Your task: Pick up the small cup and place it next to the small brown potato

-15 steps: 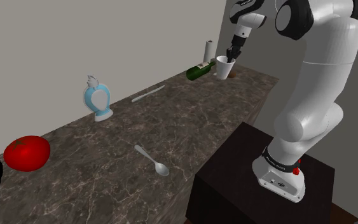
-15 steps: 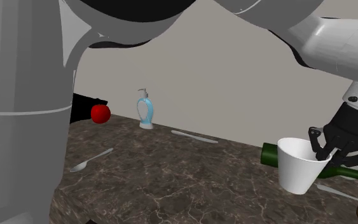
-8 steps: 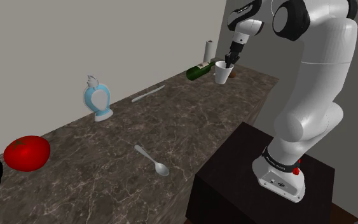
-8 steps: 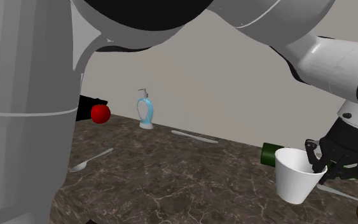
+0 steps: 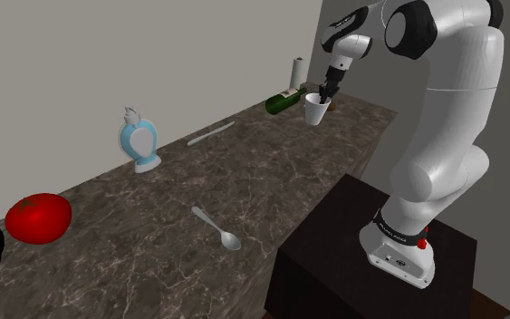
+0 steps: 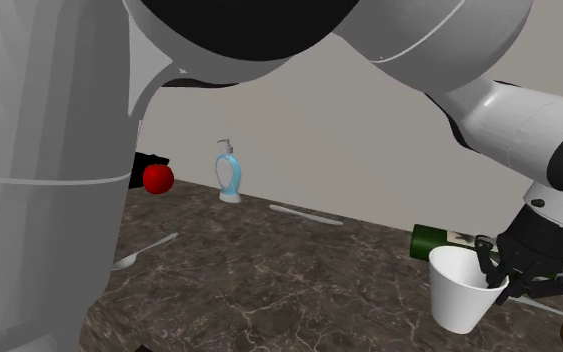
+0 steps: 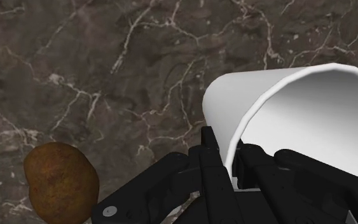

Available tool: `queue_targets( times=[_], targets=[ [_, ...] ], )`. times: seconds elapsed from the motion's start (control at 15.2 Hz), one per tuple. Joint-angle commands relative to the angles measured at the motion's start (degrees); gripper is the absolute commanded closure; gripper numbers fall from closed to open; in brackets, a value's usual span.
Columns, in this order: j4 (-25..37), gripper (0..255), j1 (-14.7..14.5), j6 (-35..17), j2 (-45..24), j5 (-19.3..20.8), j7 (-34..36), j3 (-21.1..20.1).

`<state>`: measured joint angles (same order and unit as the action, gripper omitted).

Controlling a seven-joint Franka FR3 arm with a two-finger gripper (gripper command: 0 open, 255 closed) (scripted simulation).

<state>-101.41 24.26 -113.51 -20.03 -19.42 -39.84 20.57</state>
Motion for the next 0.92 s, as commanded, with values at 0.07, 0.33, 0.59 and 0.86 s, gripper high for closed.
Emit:
queue_targets(
  times=[0.07,0.33,0.59,0.86],
  targets=[
    [-0.1,255,0.0,-0.1,0.0,0.0,0.0,0.0],
    [0.0,0,0.0,-0.1,0.0,0.0,0.0,0.0],
    [0.0,0,0.0,-0.1,0.0,0.0,0.0,0.0],
    [5.0,0,0.7,6.4,1.6,1.3,0.9,0.8]
  ],
)
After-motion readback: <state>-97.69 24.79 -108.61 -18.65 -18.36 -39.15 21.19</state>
